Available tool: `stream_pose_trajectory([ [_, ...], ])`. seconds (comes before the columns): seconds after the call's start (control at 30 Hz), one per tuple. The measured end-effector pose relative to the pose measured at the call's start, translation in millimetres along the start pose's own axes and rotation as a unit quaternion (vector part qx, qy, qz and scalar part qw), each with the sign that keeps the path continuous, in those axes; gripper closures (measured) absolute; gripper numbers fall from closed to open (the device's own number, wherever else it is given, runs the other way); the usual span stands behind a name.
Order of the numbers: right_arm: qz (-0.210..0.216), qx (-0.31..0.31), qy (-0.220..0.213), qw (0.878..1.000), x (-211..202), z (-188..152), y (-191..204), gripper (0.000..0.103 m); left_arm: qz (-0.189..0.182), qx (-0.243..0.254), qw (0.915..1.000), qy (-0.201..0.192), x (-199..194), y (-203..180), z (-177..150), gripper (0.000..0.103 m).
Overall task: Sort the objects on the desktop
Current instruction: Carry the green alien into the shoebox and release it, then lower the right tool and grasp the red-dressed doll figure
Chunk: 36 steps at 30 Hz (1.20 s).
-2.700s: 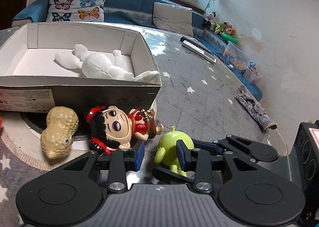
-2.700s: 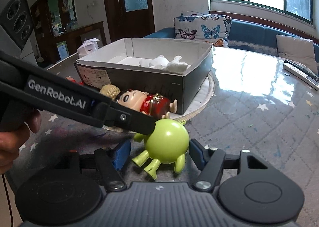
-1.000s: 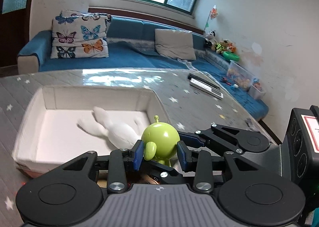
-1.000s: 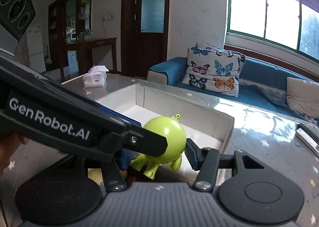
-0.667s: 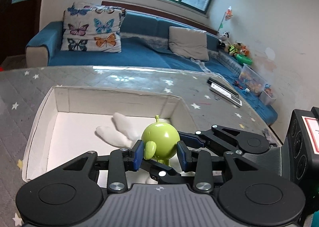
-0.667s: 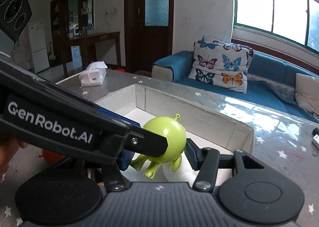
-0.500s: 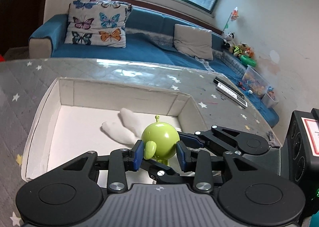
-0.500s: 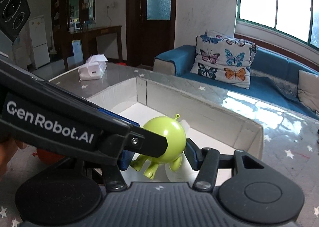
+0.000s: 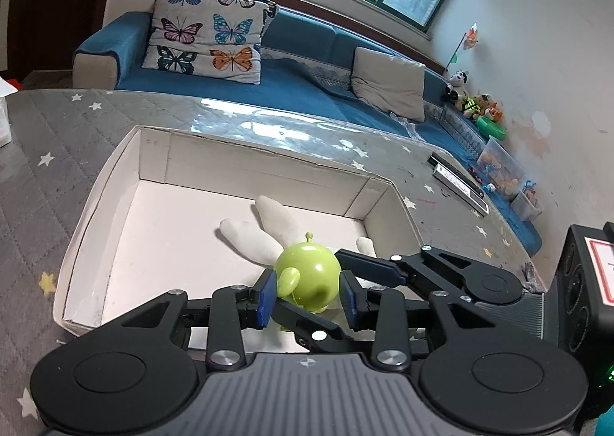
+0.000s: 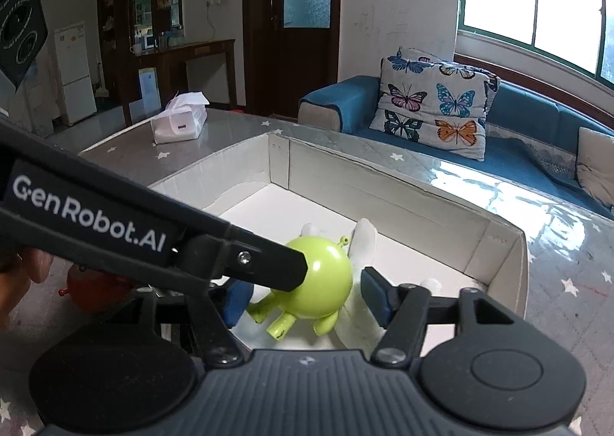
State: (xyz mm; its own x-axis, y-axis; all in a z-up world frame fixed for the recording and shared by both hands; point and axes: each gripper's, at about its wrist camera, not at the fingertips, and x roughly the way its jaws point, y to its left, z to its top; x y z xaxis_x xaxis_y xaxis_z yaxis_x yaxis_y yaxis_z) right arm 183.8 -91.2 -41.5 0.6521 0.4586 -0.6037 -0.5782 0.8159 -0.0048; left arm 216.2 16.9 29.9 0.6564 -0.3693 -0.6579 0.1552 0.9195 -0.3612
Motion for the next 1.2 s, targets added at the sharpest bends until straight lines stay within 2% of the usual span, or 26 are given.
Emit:
stream_pose_trajectory([
  [0.2,-0.003,0.002,-0.009,1.0,-8,1,2,0.029,0.006,-0.005,0.9999,-0.009,-9,-1,-1,0.065],
  [0.67,-0.013,-0.005,-0.031,0.999,-48,-9,5,0.026,0.006,0.009,0.9996,-0.026,-36,-16,-19,0.065],
  [1.2,-0.032,0.009,-0.044,0.999,-100,-47,11,0.02,-0.002,0.035,0.9988,-0.035,-60,-40,-59,0.065],
])
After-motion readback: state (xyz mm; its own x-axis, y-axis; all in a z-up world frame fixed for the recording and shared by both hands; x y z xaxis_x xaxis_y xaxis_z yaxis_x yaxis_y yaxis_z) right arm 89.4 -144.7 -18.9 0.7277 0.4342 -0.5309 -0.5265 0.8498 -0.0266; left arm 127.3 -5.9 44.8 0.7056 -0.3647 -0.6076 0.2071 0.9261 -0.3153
